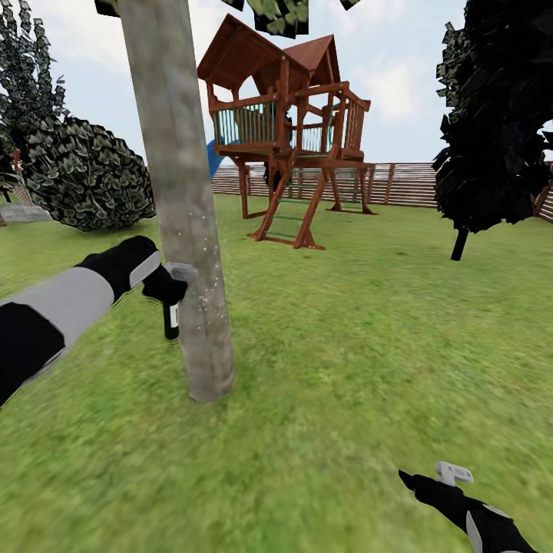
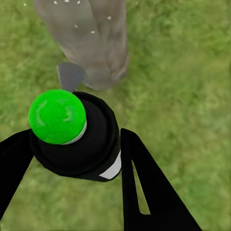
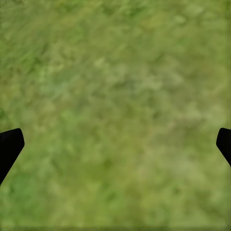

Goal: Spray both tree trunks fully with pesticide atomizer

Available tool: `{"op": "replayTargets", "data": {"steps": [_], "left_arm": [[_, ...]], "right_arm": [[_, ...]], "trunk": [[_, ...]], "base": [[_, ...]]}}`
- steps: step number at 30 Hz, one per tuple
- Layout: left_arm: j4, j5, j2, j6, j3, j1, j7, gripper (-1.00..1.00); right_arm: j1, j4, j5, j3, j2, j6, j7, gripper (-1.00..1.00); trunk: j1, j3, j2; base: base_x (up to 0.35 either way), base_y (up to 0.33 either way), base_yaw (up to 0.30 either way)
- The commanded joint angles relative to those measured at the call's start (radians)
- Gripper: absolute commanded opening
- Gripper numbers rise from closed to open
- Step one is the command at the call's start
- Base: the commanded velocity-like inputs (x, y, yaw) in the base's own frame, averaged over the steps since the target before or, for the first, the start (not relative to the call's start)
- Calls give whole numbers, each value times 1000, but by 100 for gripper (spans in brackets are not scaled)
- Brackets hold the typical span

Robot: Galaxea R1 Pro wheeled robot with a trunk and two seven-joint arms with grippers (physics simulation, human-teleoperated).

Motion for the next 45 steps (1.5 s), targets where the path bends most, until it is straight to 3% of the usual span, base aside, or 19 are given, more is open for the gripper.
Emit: {"op": "replayTargets", "data": {"steps": [1, 7, 14, 15, 18, 21, 28, 33, 34, 38, 40, 45], "left_arm": [[0, 1, 0, 1, -2, -10, 0, -100], [3, 3, 2, 3, -7, -81, 0, -100], [5, 3, 6, 8, -9, -100, 0, -100], [5, 3, 7, 8, -21, -101, 0, -100], [7, 4, 20, 8, -113, -104, -1, -100], [9, 5, 23, 9, -133, -135, -1, -100], [47, 5, 23, 10, -138, -215, -1, -100], [59, 4, 22, 11, -141, -232, -1, -100], [59, 4, 22, 11, -148, -232, -1, -100], [59, 6, 22, 13, -273, -232, -4, -100], [59, 6, 22, 13, -293, -232, -5, -100], [59, 6, 33, 13, -299, -231, -9, -100]], "right_arm": [[0, 0, 0, 0, 0, 0, 0, 100], [0, 0, 0, 0, 0, 0, 0, 100], [0, 0, 0, 0, 0, 0, 0, 100], [0, 0, 0, 0, 0, 0, 0, 100], [0, 0, 0, 0, 0, 0, 0, 100], [0, 0, -1, 0, 0, 0, 0, 100], [0, 0, 0, 0, 0, 0, 0, 100], [0, 0, 0, 0, 0, 0, 0, 100], [0, 0, 0, 0, 0, 0, 0, 100], [0, 0, 0, 0, 0, 0, 0, 100], [0, 0, 0, 0, 0, 0, 0, 100], [0, 0, 0, 0, 0, 0, 0, 100]], "trunk": [[0, 0, 0], [0, 0, 0], [0, 0, 0], [0, 0, 0], [0, 0, 0], [0, 0, 0], [0, 0, 0], [0, 0, 0], [0, 0, 0], [0, 0, 0], [0, 0, 0], [0, 1, 0]], "base": [[0, 0, 0], [0, 0, 0], [0, 0, -3], [0, 0, -129], [0, 0, -219], [0, 0, -80], [0, 0, -5], [0, 0, 0], [0, 0, 0], [0, 0, 0], [-60, 50, -3], [-224, 189, -187]]}}
